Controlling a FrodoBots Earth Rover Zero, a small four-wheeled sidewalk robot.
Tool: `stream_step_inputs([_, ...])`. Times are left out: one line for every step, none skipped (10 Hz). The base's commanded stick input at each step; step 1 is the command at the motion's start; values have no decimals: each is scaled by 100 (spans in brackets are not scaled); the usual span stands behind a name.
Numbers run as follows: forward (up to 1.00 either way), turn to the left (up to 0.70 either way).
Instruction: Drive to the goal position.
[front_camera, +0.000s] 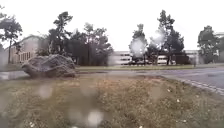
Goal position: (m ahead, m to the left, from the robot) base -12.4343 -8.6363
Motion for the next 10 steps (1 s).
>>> stream_step_inputs([0, -85])
stream_step_inputs([0, -85])
stream_step_inputs([0, -85])
stream_step_inputs([0, -85])
stream_step_inputs([0, -85])
stream_step_inputs([0, -85])
stream_step_inputs([0, -85])
stream_step_inputs([0, -85])
stream_step_inputs([0, -85])
stream_step_inputs([0, -85])
